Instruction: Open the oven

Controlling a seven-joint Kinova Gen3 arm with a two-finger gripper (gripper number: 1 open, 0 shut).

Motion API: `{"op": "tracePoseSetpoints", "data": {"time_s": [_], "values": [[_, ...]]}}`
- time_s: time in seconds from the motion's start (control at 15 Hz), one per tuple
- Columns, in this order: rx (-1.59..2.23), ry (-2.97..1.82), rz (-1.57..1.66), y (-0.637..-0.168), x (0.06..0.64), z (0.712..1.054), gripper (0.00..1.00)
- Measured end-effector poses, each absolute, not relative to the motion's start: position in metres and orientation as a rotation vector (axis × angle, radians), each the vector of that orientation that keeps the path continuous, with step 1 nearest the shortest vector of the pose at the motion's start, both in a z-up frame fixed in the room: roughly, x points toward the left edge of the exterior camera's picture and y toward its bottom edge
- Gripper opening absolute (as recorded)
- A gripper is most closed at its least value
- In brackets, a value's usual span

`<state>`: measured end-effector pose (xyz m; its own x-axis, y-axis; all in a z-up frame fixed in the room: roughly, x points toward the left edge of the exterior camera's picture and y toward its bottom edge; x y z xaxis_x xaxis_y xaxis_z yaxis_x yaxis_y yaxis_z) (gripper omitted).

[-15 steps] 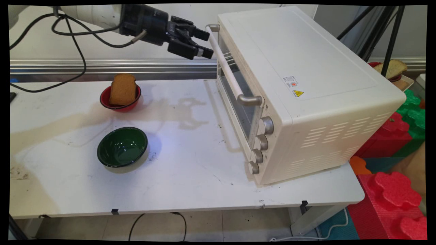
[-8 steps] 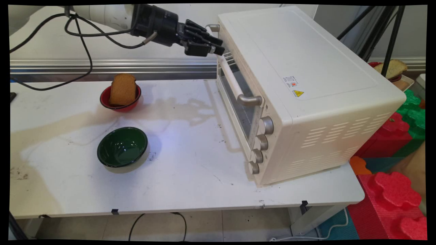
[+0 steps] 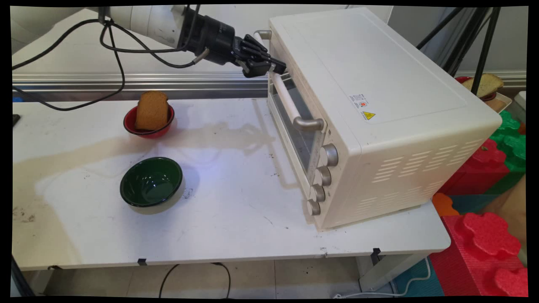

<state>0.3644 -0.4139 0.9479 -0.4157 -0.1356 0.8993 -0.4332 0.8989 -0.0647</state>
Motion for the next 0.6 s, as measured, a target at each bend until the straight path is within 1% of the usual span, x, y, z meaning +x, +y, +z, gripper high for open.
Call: {"op": "tracePoseSetpoints", "data": {"time_s": [0.6], "values": [[0.402,-2.043,0.363,-0.4175,0.3663,0.9387,0.00]]}}
